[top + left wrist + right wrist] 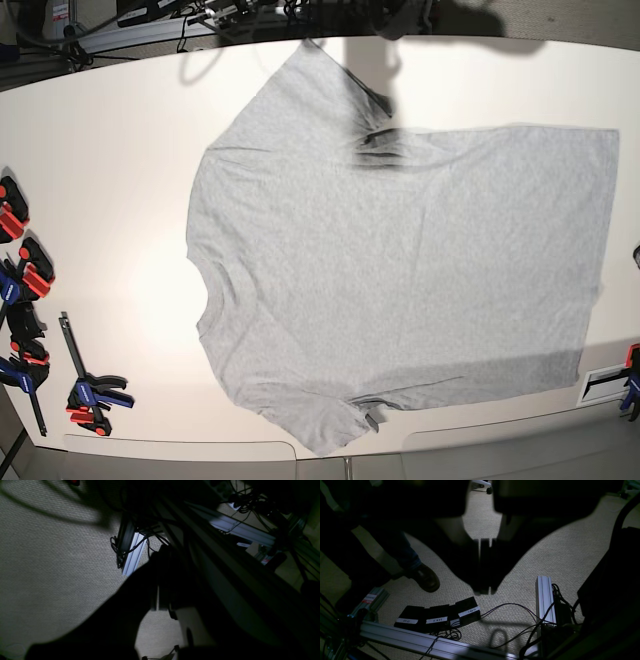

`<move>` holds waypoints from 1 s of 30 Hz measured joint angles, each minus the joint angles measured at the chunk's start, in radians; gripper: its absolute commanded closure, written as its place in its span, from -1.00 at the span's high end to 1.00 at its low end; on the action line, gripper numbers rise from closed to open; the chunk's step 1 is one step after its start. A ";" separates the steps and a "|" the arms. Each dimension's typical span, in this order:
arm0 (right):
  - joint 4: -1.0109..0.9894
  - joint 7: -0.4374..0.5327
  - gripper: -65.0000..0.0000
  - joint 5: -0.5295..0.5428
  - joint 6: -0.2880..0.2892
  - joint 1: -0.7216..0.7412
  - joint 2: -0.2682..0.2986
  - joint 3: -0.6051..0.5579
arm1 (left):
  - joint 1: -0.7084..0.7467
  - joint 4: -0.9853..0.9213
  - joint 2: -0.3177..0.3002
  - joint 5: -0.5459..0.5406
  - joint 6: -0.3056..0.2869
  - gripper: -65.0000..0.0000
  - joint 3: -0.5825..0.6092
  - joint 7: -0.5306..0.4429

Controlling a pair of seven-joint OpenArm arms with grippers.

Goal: Fold the T-shirt properly

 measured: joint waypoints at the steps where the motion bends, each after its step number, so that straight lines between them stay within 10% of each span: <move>1: 0.000 0.000 -1.00 0.000 0.000 0.000 0.000 0.000 | 0.000 0.000 0.000 0.000 0.000 -1.00 0.000 0.000; 19: 0.002 -0.019 -1.00 0.000 0.000 -0.005 0.000 0.000 | 0.017 0.019 0.000 0.000 -0.002 -1.00 0.000 -0.021; 30: 0.179 0.000 -1.00 -0.079 -0.013 -0.168 0.051 -0.001 | 0.294 0.347 -0.041 -0.010 -0.028 -1.00 0.000 -0.108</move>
